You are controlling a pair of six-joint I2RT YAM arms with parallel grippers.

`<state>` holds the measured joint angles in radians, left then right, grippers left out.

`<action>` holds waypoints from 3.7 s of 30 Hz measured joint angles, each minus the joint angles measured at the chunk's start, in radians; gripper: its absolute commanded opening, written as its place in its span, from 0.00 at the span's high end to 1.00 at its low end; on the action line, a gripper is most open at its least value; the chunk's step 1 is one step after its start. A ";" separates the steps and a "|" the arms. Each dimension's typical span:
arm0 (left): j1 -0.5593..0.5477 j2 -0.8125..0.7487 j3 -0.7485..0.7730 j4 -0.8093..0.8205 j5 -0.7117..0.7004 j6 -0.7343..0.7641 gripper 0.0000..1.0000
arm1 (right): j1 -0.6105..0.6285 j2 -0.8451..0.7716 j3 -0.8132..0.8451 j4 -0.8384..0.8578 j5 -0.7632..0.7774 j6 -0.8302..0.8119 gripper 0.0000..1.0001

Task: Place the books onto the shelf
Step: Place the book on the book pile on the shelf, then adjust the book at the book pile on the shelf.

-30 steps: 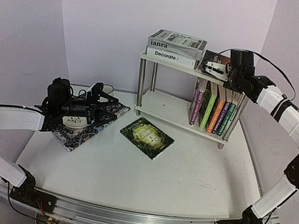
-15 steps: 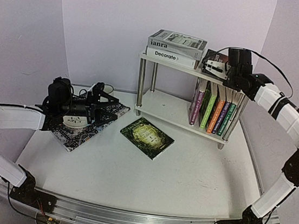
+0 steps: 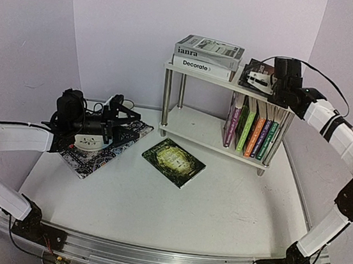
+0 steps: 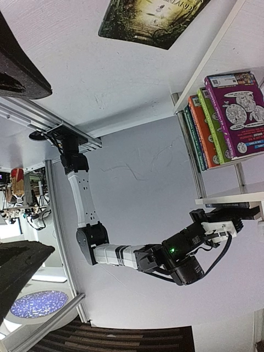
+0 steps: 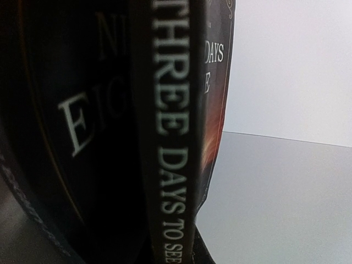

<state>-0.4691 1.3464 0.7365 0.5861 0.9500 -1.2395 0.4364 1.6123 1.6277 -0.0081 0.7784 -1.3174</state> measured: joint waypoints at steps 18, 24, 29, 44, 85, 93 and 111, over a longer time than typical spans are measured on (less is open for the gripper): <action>0.000 0.018 0.006 0.000 0.000 0.000 0.10 | 0.016 -0.027 -0.016 -0.064 0.020 0.028 0.94; 0.000 0.018 0.006 0.000 0.001 0.000 0.10 | 0.025 -0.027 -0.016 -0.069 0.026 0.031 0.94; 0.000 0.018 0.006 0.000 0.001 0.000 0.10 | 0.027 -0.027 -0.015 -0.070 0.026 0.031 0.93; 0.000 0.018 0.006 0.000 0.001 0.001 0.10 | 0.031 -0.026 -0.013 -0.074 0.023 0.031 0.92; 0.000 0.018 0.006 0.000 0.015 0.001 0.10 | 0.065 -0.010 0.140 -0.272 -0.009 0.214 0.03; 0.000 0.023 0.006 0.000 0.016 0.001 0.10 | 0.065 -0.021 0.139 -0.294 -0.030 0.274 0.02; 0.000 0.043 0.007 0.000 0.016 0.001 0.10 | 0.079 -0.103 0.190 -0.449 -0.277 0.508 0.02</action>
<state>-0.4690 1.3895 0.7434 0.5858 0.9661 -1.2388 0.5152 1.5092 1.8181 -0.4570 0.5015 -0.8096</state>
